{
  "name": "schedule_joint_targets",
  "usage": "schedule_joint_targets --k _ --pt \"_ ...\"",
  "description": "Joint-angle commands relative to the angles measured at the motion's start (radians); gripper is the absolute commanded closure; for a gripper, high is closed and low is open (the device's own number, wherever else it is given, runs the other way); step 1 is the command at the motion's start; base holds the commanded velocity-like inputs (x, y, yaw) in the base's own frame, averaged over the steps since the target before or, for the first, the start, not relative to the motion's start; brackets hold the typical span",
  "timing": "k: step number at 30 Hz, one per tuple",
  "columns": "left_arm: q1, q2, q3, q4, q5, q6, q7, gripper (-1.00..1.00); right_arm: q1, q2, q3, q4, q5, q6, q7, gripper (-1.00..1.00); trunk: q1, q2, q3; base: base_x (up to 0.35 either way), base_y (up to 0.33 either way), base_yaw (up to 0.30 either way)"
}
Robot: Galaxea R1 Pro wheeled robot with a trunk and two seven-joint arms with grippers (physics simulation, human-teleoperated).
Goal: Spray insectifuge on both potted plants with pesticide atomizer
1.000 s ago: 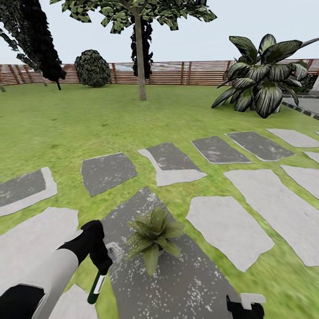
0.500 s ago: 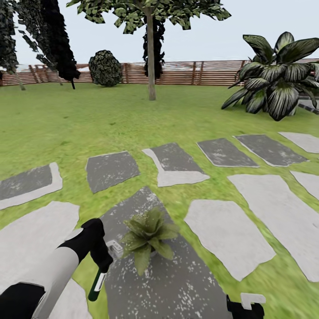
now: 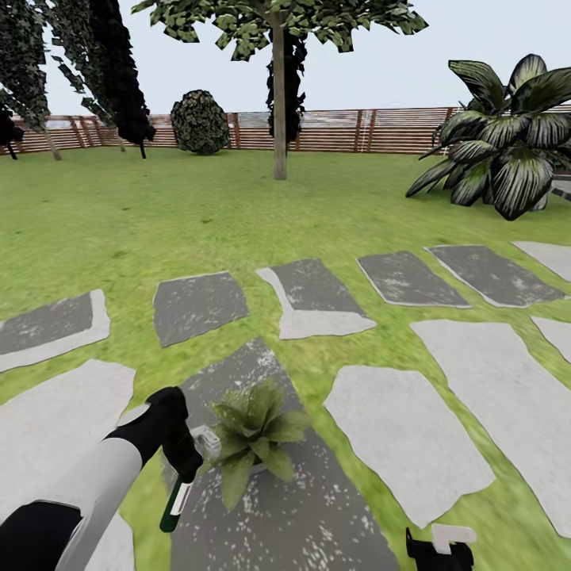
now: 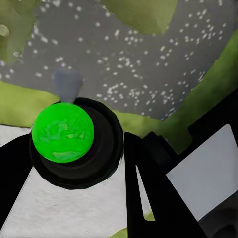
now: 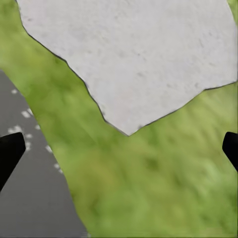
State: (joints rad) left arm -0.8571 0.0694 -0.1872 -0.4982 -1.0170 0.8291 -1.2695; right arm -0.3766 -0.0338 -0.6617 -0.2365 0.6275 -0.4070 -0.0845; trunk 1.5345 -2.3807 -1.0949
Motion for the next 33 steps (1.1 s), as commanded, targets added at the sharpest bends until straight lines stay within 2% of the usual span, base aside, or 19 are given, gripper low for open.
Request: schedule_joint_targets --k 1,10,12,13,17,22,33 --pt "0.000 0.001 -0.004 -0.002 -0.005 0.008 -0.008 1.00 -0.001 0.000 -0.006 0.002 0.011 -0.004 -0.005 -1.00 0.000 0.000 -0.001 0.178 -0.033 0.000" --pt "-0.020 0.010 -0.009 0.001 -0.010 0.007 -0.011 1.00 -0.001 0.001 -0.006 0.002 0.011 -0.004 -0.005 -1.00 0.000 0.000 -0.001 0.023 -0.004 0.044" --pt "-0.032 0.004 -0.009 0.005 -0.038 0.007 -0.040 1.00 -0.001 0.002 -0.006 0.002 0.011 -0.004 -0.005 -1.00 0.000 0.000 -0.001 0.000 0.000 0.255" --pt "-0.033 0.003 -0.009 0.006 -0.064 0.006 -0.074 1.00 -0.001 0.002 -0.006 0.002 0.011 -0.004 -0.005 -1.00 0.000 0.000 -0.001 0.000 0.000 0.272" --pt "-0.027 0.002 -0.007 0.002 -0.116 0.007 -0.116 1.00 -0.001 0.002 -0.005 0.002 0.011 -0.004 -0.005 -1.00 0.000 0.000 -0.001 0.000 0.000 0.277" --pt "-0.031 0.000 -0.004 0.001 -0.115 0.008 -0.121 1.00 -0.001 0.002 -0.006 0.002 0.011 -0.004 -0.005 -1.00 0.000 0.000 -0.001 0.000 0.000 0.262" --pt "-0.024 0.001 -0.002 0.000 -0.117 0.008 -0.121 1.00 -0.001 0.001 -0.006 0.002 0.011 -0.004 -0.005 -1.00 0.000 0.000 -0.001 0.017 -0.003 0.061"
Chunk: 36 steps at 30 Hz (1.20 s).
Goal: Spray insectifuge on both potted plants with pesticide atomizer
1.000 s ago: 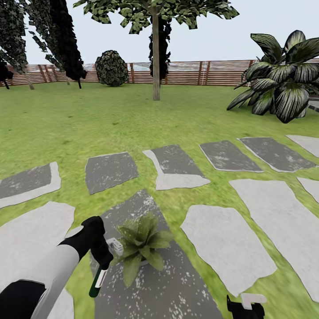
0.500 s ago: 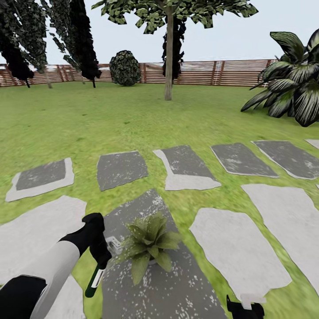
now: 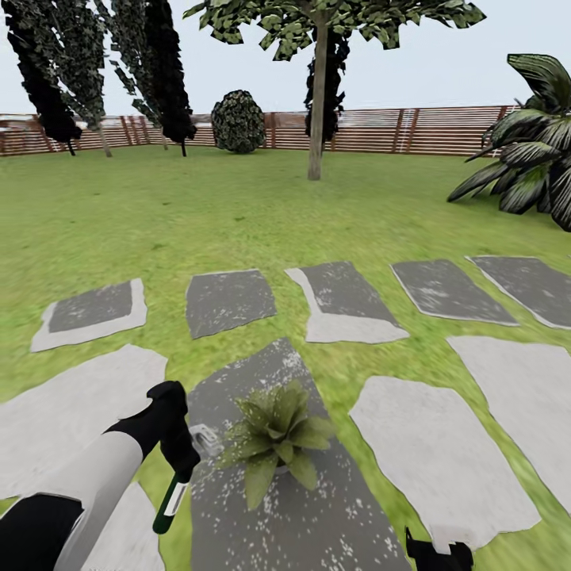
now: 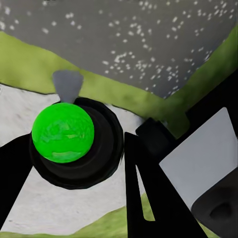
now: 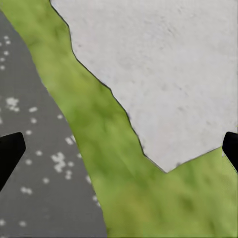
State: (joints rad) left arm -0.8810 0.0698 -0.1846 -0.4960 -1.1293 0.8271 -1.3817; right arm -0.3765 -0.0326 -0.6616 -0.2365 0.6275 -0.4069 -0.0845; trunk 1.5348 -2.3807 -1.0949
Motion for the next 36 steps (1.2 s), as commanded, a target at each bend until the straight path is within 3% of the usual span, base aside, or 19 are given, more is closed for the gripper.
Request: schedule_joint_targets --k 1,12,19,29,36 --pt "-0.001 0.000 -0.004 -0.002 -0.003 0.010 -0.009 1.00 -0.001 0.000 -0.006 0.002 0.011 -0.004 -0.004 -1.00 0.000 0.000 -0.001 0.136 -0.070 0.234" --pt "-0.006 -0.007 -0.006 -0.003 -0.002 0.010 -0.010 1.00 -0.001 0.000 -0.006 0.002 0.011 -0.004 -0.004 -1.00 0.000 0.000 -0.001 0.127 -0.207 0.073" --pt "-0.011 -0.010 -0.006 -0.003 -0.004 0.010 -0.010 1.00 -0.001 0.000 -0.006 0.002 0.011 -0.004 -0.004 -1.00 0.000 0.000 -0.001 -0.159 -0.237 0.031" --pt "-0.012 -0.010 -0.006 -0.003 -0.005 0.014 -0.010 1.00 -0.001 0.000 -0.006 0.002 0.011 -0.004 -0.004 -1.00 0.000 0.000 -0.001 -0.066 -0.050 0.239" --pt "-0.012 -0.010 -0.006 -0.003 -0.005 0.014 -0.010 1.00 -0.001 0.000 -0.006 0.002 0.011 -0.004 -0.004 -1.00 0.000 0.000 -0.001 0.208 -0.156 0.007"
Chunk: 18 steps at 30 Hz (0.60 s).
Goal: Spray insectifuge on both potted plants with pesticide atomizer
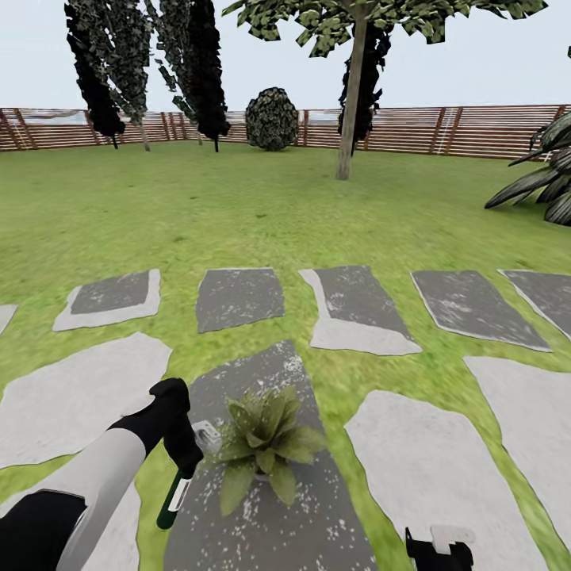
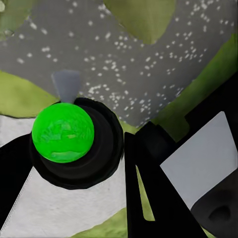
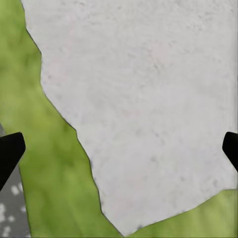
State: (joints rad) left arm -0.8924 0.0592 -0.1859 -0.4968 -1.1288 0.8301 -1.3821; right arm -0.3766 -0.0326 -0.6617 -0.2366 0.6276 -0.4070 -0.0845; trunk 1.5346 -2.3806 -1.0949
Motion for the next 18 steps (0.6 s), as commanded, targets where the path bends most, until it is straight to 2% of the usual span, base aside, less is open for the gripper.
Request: schedule_joint_targets --k 1,4,7,15,18 --pt "0.000 0.001 -0.004 -0.002 -0.005 0.011 -0.009 1.00 -0.001 0.000 -0.006 0.002 0.011 -0.004 -0.004 -1.00 0.000 0.000 -0.001 0.230 -0.180 0.000" --pt "0.000 0.001 -0.004 -0.002 -0.005 0.011 -0.009 1.00 -0.001 0.000 -0.006 0.002 0.011 -0.004 -0.004 -1.00 0.000 0.000 -0.001 0.231 -0.191 0.029" --pt "0.003 0.001 -0.004 -0.002 -0.006 0.011 -0.009 1.00 -0.001 0.000 -0.006 0.002 0.011 -0.004 -0.004 -1.00 0.000 0.000 -0.001 0.181 -0.169 0.185" --pt "-0.005 0.001 -0.004 -0.003 -0.003 0.011 -0.009 1.00 -0.001 0.000 -0.006 0.002 0.011 -0.004 -0.004 -1.00 0.000 0.000 -0.001 0.020 -0.021 0.268" --pt "-0.020 -0.011 -0.005 -0.003 -0.005 0.009 -0.026 1.00 -0.001 0.000 -0.006 0.002 0.011 -0.004 -0.004 -1.00 0.000 0.000 -0.001 0.000 0.000 0.085"
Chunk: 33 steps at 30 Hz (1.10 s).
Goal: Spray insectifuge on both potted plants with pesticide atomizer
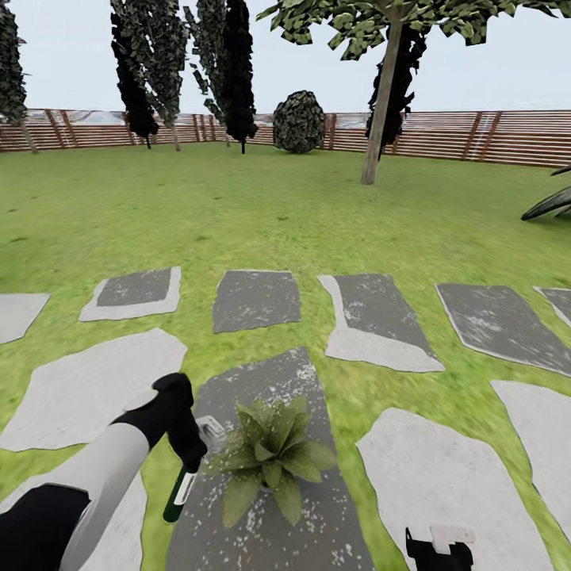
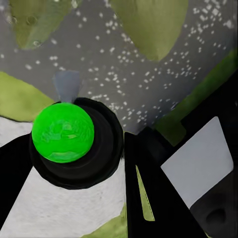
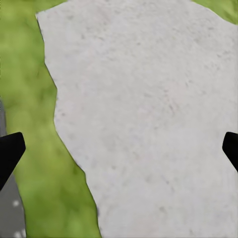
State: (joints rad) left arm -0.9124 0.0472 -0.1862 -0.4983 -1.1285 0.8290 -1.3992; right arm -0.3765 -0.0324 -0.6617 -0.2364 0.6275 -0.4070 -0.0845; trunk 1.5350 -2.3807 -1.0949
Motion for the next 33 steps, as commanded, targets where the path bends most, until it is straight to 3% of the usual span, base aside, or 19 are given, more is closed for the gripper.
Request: schedule_joint_targets --k 1,4,7,10,13,20,33 --pt "-0.002 -0.005 -0.006 -0.003 -0.008 0.009 -0.031 1.00 -0.001 0.000 -0.006 0.002 0.011 -0.004 -0.005 -1.00 0.000 0.000 -0.001 0.000 0.000 0.015" --pt "-0.021 -0.009 -0.009 -0.004 -0.013 0.006 -0.081 1.00 -0.001 0.000 -0.006 0.002 0.011 -0.004 -0.005 -1.00 0.000 0.000 -0.001 0.000 0.000 0.006" --pt "-0.034 -0.010 -0.010 -0.003 -0.017 0.005 -0.091 1.00 -0.001 0.000 -0.006 0.002 0.011 -0.004 -0.005 -1.00 0.000 0.000 -0.001 0.000 0.000 0.000" --pt "-0.037 -0.016 -0.010 -0.003 -0.053 0.007 -0.095 1.00 -0.001 0.000 -0.005 0.002 0.011 -0.004 -0.005 -1.00 0.000 0.000 -0.001 0.000 0.000 0.041" --pt "-0.037 -0.023 -0.009 -0.003 -0.064 0.007 -0.098 1.00 -0.001 0.000 -0.005 0.002 0.011 -0.004 -0.005 -1.00 0.000 0.000 -0.001 0.000 0.000 0.219" --pt "-0.037 -0.032 -0.009 -0.002 -0.067 0.007 -0.098 1.00 -0.001 0.000 -0.006 0.002 0.011 -0.004 -0.005 -1.00 0.000 0.000 -0.001 0.000 -0.105 0.242" --pt "-0.038 -0.032 -0.010 -0.003 -0.070 0.007 -0.098 1.00 -0.001 0.000 -0.006 0.002 0.011 -0.004 -0.005 -1.00 0.000 0.000 -0.001 -0.092 -0.255 0.015"
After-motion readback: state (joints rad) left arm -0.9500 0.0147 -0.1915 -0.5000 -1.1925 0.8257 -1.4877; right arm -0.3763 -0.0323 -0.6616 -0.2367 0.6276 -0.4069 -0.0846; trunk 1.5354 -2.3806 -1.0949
